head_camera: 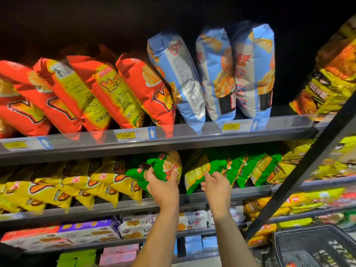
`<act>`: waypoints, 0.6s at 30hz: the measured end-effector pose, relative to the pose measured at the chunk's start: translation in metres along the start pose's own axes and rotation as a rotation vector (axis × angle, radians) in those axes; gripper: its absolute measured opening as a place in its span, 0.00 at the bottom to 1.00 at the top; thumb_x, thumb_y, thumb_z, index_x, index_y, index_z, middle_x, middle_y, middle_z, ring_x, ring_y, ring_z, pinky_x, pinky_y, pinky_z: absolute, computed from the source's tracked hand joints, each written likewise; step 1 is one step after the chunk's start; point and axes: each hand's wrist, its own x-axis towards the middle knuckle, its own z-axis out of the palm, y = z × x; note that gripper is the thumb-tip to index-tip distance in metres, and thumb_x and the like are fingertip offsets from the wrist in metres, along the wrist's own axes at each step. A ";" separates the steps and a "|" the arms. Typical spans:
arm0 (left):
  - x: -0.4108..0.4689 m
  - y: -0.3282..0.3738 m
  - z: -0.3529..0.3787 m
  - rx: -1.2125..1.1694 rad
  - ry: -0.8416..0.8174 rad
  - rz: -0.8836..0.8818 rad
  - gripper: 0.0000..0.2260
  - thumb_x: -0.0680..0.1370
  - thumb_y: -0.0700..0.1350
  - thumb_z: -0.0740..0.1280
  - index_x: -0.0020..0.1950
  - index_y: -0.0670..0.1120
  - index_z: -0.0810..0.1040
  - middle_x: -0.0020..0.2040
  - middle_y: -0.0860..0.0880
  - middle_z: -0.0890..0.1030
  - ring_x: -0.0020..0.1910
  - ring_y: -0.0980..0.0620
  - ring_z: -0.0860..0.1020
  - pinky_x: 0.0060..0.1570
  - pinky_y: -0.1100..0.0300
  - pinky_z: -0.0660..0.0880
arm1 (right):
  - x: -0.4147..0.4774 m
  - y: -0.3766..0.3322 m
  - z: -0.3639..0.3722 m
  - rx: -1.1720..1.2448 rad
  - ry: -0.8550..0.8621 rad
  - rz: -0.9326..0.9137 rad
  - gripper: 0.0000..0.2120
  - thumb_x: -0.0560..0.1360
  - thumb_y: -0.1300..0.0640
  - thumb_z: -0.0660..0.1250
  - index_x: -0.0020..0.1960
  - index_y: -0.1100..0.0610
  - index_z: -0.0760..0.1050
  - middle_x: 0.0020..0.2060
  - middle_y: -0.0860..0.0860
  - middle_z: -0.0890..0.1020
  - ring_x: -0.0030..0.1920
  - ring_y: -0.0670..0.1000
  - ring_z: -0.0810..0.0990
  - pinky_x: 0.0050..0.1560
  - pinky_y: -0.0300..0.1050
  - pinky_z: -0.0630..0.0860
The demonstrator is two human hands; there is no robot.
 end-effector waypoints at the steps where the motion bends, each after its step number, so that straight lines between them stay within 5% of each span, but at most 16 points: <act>1: -0.001 0.003 0.002 0.002 0.009 0.001 0.38 0.74 0.49 0.81 0.79 0.48 0.66 0.68 0.38 0.74 0.65 0.37 0.75 0.60 0.49 0.73 | 0.000 0.000 -0.003 0.005 -0.007 -0.006 0.16 0.83 0.52 0.68 0.40 0.61 0.78 0.33 0.52 0.85 0.39 0.49 0.87 0.46 0.60 0.85; 8: 0.010 -0.004 0.021 0.141 0.054 0.049 0.35 0.71 0.50 0.82 0.72 0.40 0.70 0.71 0.40 0.73 0.70 0.36 0.73 0.66 0.38 0.74 | 0.001 -0.009 -0.010 0.058 -0.027 -0.043 0.18 0.83 0.55 0.69 0.39 0.67 0.74 0.35 0.58 0.85 0.38 0.48 0.87 0.46 0.58 0.86; 18: 0.006 -0.022 0.026 0.212 0.047 -0.037 0.38 0.72 0.49 0.82 0.75 0.39 0.67 0.72 0.38 0.72 0.70 0.34 0.74 0.63 0.36 0.74 | 0.002 -0.013 -0.021 0.150 -0.033 -0.036 0.18 0.83 0.57 0.69 0.41 0.69 0.74 0.38 0.62 0.85 0.41 0.52 0.88 0.43 0.50 0.87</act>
